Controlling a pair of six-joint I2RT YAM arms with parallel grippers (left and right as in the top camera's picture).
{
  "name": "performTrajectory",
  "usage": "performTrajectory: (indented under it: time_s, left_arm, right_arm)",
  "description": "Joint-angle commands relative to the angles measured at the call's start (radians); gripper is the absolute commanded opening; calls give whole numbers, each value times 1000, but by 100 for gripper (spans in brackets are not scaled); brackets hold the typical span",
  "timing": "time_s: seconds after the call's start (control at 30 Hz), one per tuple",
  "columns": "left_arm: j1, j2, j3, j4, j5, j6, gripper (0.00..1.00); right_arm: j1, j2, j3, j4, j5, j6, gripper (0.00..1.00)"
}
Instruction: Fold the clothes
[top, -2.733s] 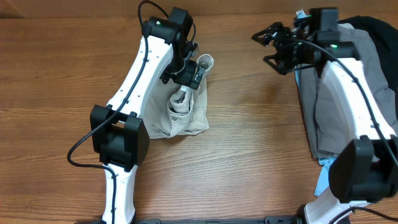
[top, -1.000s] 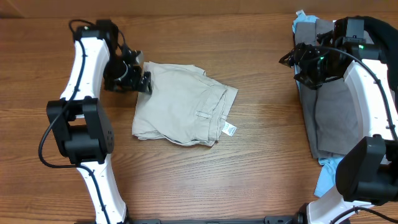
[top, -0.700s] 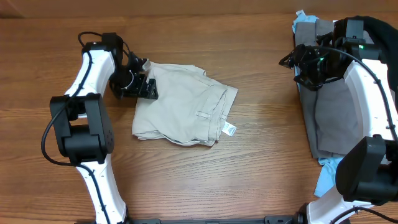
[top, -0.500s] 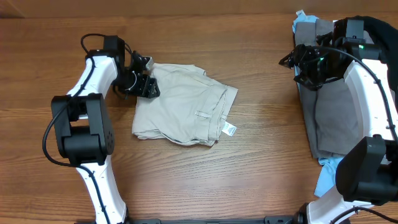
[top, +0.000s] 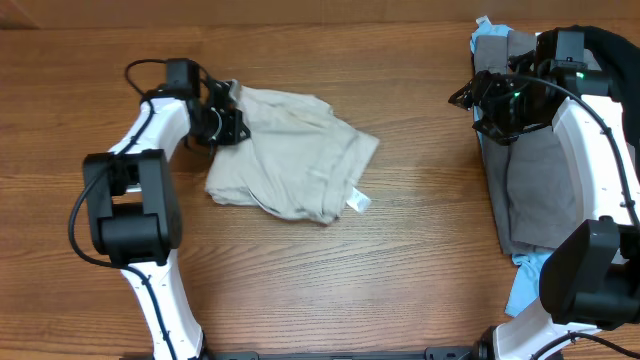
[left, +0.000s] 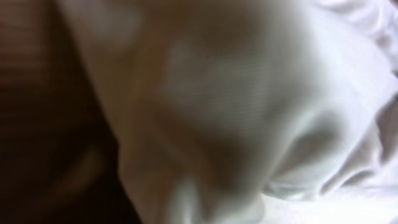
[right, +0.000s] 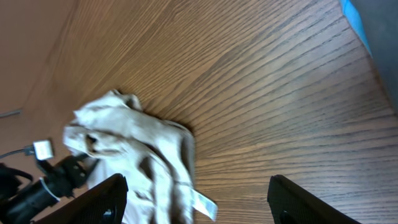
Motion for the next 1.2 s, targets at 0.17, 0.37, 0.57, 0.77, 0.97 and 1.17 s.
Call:
performTrajectory:
  time_s: [0.17, 0.37, 0.57, 0.77, 0.97, 1.17]
  left_arm:
    - [278, 19, -5, 212, -107, -666, 4]
    - [426, 19, -5, 271, -174, -864, 4]
    - [510, 19, -15, 225, -276, -1156, 6]
    - [512, 19, -33, 224, -314, -1320, 11]
    - [507, 19, -56, 226, -355, -1539, 6]
    - [514, 20, -60, 277, -357, -1551, 4]
  right_arm:
    - [18, 1, 6, 5, 23, -4, 77]
    - [18, 1, 6, 2, 23, -4, 77]
    - [18, 1, 6, 1, 23, -4, 77]
    - [18, 1, 6, -2, 23, -3, 77]
    - [18, 1, 6, -14, 23, -4, 77]
    - [18, 1, 6, -21, 23, -4, 77]
